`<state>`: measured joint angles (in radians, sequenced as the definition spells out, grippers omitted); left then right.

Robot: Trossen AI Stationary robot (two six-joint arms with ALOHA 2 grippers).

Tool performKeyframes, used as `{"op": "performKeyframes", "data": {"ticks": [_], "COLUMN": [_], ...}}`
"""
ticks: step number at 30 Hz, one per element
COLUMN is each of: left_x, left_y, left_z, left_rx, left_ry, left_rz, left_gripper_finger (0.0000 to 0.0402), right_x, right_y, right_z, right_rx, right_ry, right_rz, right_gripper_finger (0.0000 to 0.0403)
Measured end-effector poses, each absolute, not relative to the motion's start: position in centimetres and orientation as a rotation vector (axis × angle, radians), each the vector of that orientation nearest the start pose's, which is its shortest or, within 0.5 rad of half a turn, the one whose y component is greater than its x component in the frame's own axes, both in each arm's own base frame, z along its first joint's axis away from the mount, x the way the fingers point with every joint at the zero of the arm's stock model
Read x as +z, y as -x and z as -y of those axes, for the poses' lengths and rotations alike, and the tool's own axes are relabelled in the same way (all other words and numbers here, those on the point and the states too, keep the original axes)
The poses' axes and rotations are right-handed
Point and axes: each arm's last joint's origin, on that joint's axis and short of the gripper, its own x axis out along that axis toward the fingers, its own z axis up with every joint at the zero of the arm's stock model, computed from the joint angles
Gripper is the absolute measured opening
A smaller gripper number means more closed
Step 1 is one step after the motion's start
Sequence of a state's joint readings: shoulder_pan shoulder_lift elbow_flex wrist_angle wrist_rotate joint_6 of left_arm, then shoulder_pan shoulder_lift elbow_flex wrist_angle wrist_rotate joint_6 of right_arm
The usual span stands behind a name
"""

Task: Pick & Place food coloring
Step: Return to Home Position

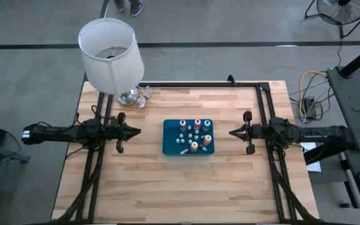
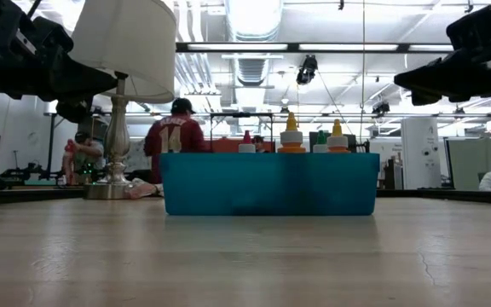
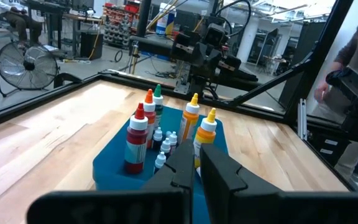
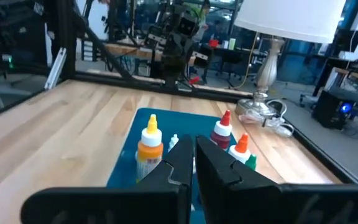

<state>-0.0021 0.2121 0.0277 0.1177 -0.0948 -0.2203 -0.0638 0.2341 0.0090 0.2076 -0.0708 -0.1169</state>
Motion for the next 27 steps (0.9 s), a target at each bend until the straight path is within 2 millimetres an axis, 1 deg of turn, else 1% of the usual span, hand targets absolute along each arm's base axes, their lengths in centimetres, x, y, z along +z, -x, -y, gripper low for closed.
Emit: {"op": "performKeyframes", "data": {"ticks": [3, 9, 14, 22, 27], "left_x": [16.7, 16.7, 16.7, 16.7, 16.7], "left_y": [-11.0, -11.0, -11.0, -11.0, -11.0], "left_z": [-0.2, -0.3, -0.3, -0.2, -0.3], "left_rx": [0.099, 0.1, 0.1, 0.099, 0.1], "left_ry": [0.217, 0.216, 0.216, 0.217, 0.217], "left_rz": [-0.056, -0.056, -0.056, -0.056, -0.056], "left_gripper_finger": [0.0002, 0.0002, 0.0002, 0.0002, 0.0002], "right_x": [16.6, 16.1, 16.3, 16.2, 16.1], "right_y": [-11.0, -10.4, -10.1, -10.1, -10.2], "right_z": [0.5, 0.5, 0.5, 0.6, 0.6], "right_rx": [0.008, 0.012, 0.007, -0.043, -0.043], "right_ry": [0.145, 0.145, 0.147, 0.102, 0.109], "right_rz": [-0.022, -0.071, -0.039, -0.053, -0.06], "right_gripper_finger": [0.0008, 0.0008, 0.0008, 0.0008, 0.0008]}}
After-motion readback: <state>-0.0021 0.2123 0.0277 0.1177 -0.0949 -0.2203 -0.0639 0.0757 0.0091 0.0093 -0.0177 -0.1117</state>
